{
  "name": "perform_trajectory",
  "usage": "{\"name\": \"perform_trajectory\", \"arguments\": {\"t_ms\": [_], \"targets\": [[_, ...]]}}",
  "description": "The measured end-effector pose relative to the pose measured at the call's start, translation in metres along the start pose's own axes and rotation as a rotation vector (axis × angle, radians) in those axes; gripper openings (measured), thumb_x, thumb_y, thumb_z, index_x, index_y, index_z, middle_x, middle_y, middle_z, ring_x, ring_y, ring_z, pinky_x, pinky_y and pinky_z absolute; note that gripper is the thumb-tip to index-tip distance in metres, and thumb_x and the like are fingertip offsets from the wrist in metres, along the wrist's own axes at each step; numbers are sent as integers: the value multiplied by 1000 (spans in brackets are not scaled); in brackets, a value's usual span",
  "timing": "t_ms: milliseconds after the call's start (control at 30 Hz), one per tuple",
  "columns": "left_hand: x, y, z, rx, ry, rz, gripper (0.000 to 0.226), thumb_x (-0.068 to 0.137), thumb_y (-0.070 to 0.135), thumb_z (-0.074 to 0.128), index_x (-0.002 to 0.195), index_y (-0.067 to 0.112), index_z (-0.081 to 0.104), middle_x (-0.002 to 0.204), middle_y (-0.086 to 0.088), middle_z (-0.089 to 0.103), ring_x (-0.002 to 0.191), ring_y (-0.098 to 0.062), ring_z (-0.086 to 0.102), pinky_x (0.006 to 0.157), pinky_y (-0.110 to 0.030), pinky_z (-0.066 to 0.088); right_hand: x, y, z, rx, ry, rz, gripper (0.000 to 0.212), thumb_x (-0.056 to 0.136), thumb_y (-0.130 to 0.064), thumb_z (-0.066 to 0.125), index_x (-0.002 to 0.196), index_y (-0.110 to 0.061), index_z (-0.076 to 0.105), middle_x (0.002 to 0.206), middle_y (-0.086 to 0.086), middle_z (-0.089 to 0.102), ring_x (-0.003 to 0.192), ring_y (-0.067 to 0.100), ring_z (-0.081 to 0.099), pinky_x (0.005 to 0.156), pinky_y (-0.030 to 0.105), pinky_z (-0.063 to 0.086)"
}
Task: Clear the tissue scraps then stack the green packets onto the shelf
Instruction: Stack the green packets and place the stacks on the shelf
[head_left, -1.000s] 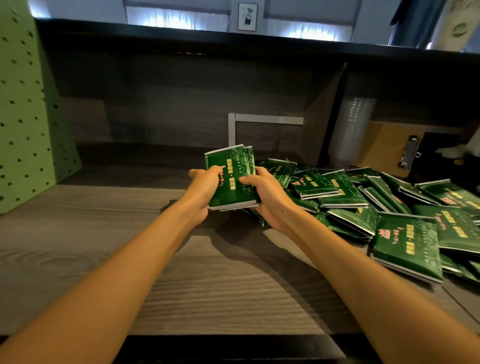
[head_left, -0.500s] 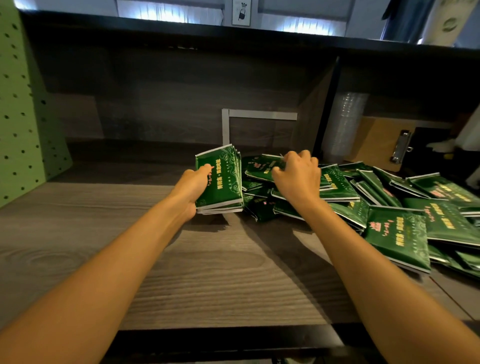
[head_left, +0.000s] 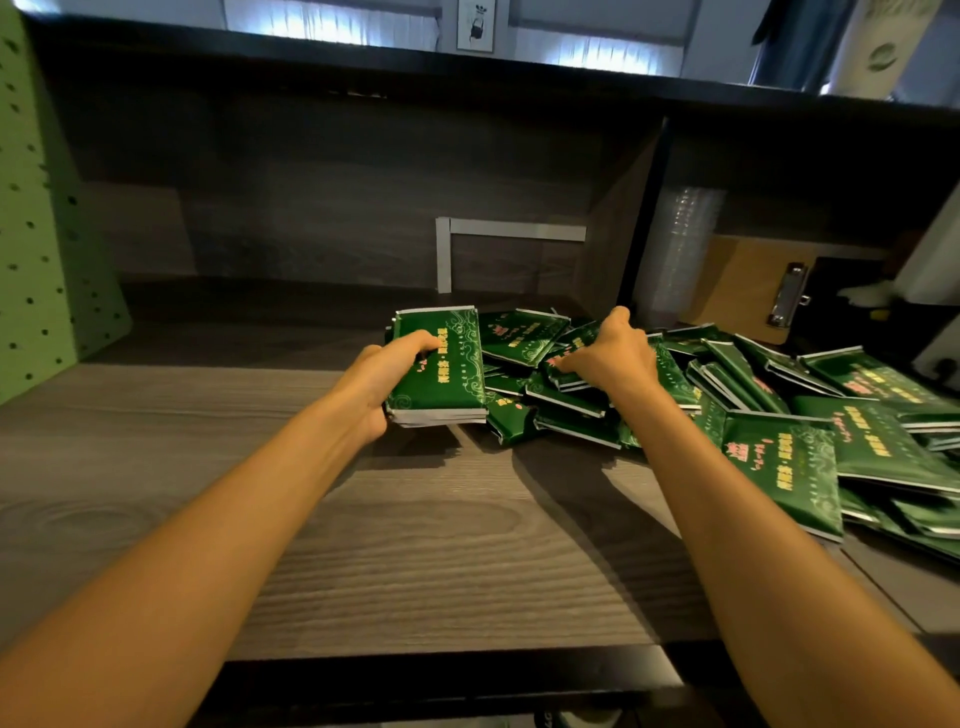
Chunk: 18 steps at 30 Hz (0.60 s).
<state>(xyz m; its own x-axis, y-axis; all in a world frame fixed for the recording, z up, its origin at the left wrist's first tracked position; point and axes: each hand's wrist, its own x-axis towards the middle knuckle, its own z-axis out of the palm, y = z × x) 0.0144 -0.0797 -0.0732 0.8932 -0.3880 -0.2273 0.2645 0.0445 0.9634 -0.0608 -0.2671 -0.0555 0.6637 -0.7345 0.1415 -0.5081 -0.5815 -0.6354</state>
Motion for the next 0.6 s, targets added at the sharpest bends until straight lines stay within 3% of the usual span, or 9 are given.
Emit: {"name": "perform_trajectory", "arguments": {"t_ms": [67, 133, 200, 333, 400, 467, 533, 600], "targets": [[1, -2, 1, -9, 8, 16, 45, 85, 22, 62, 126, 9, 49, 97, -10, 69, 76, -19, 68, 57, -30, 53, 2, 2, -3, 60, 45, 2, 46, 88, -13, 62, 127, -3, 39, 124, 18, 52, 114, 34, 49, 75, 35, 37], [2, -3, 2, 5, 34, 34, 41, 88, 21, 58, 125, 9, 49, 94, -9, 69, 76, -18, 67, 62, -31, 53, 2, 3, -3, 119, 126, -14, 28, 89, -7, 53, 117, -4, 52, 118, 16, 57, 108, 33, 51, 72, 31, 34], [3, -5, 3, -6, 51, 48, 37, 90, 20, 55, 124, 8, 50, 92, -8, 68, 76, -17, 66, 65, -30, 53, 0, 1, -2, 196, 226, -49, 22, 88, -4, 49, 109, -4, 58, 114, 14, 59, 102, 30, 52, 71, 29, 32], [3, -7, 7, -19, 59, 64, 30, 93, 19, 49, 120, 6, 52, 87, -8, 68, 72, -15, 65, 56, -25, 50, -6, -4, 4, 380, 431, -89, 18, 89, -2, 44, 103, -7, 55, 110, 9, 56, 85, 19, 44, 71, 29, 32], [4, -10, 9, 10, 103, 107, 34, 94, 21, 48, 124, 4, 47, 100, -11, 67, 75, -14, 64, 51, -23, 48, -8, -7, 5, 486, 475, -120, 15, 89, -2, 44, 97, -10, 54, 107, 7, 55, 84, 20, 48, 71, 32, 36], [6, -11, 11, 22, 130, 141, 38, 94, 21, 48, 128, 4, 43, 111, -14, 65, 79, -15, 64, 51, -23, 46, -9, -10, 8, 597, 422, -174, 13, 88, -2, 48, 90, -14, 53, 103, 8, 59, 81, 22, 55, 72, 35, 46], [7, -11, 12, 17, 140, 153, 38, 94, 21, 47, 128, 4, 42, 111, -14, 64, 82, -16, 64, 53, -24, 46, -12, -14, 12, 679, 278, -209, 11, 88, -4, 54, 87, -15, 54, 100, 6, 59, 74, 14, 55, 68, 28, 46], [7, -11, 11, 14, 145, 153, 38, 95, 21, 45, 128, 4, 42, 113, -15, 63, 89, -20, 65, 56, -26, 48, -16, -19, 16, 781, 85, -244, 14, 85, -4, 60, 81, -17, 56, 98, 4, 60, 84, 13, 57, 74, 23, 46]]}}
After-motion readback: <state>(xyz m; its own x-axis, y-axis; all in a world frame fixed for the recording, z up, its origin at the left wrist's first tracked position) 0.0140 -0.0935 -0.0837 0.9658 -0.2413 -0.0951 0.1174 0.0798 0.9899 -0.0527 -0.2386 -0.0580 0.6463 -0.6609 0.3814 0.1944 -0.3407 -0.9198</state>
